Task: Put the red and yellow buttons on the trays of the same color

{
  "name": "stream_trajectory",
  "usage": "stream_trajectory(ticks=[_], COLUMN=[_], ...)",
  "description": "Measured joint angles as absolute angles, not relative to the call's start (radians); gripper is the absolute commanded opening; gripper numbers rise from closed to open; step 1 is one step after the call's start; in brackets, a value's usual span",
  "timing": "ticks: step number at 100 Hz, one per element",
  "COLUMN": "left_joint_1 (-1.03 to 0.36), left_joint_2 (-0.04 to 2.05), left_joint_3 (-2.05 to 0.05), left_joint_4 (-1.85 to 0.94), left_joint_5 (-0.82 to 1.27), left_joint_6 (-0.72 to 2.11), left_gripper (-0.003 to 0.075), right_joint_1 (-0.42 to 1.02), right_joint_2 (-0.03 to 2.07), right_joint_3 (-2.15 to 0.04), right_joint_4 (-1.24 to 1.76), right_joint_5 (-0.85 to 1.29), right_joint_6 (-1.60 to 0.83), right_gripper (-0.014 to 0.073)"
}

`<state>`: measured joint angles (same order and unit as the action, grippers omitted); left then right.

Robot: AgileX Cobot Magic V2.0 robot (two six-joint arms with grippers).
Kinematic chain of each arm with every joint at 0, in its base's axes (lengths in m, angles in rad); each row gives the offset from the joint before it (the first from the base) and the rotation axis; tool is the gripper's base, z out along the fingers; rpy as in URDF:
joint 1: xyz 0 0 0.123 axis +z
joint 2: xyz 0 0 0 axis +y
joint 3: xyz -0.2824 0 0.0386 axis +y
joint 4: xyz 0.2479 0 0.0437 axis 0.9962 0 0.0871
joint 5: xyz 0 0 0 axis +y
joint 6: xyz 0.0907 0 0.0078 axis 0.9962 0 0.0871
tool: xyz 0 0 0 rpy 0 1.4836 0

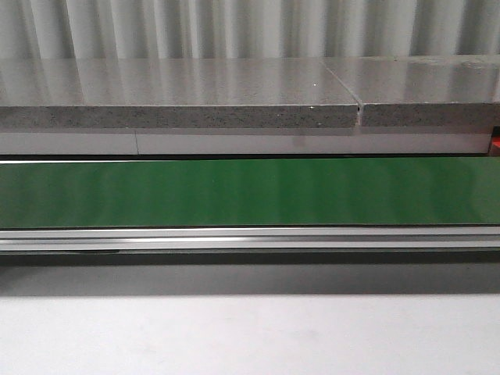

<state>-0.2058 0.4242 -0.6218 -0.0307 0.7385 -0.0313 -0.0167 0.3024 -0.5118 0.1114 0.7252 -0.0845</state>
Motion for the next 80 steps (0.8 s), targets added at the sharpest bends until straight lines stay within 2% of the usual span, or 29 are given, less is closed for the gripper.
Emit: stream_trajectory(ticks=[23,46,64,71,80], left_joint_1=[-0.195,-0.139,-0.035,0.02,0.089], left_joint_2=[0.485,0.692,0.873,0.941,1.02], left_joint_3=[-0.647,-0.779,-0.885,-0.916,-0.957], left_joint_4=[-0.011,0.01,0.008,0.0,-0.015], left_joint_5=[0.717,0.72,0.748,0.758,0.78], left_joint_6=[-0.064,-0.123,-0.135,-0.136,-0.136], left_gripper=[-0.002,-0.002,-0.0011,0.0041,0.0181], right_joint_1=[-0.017,-0.017,-0.017,-0.017,-0.017], right_joint_2=[0.302,0.302,0.302,0.302,0.302], right_joint_3=[-0.512,-0.509,-0.509,-0.509,-0.509], right_joint_4=[0.111,0.111,0.111,0.111,0.111], right_joint_5=[0.728,0.73,0.73,0.73,0.73], right_joint_6=[-0.084,-0.084,-0.084,-0.084,-0.084], right_gripper=[-0.0088,-0.0088,-0.0088,-0.0088,-0.0088])
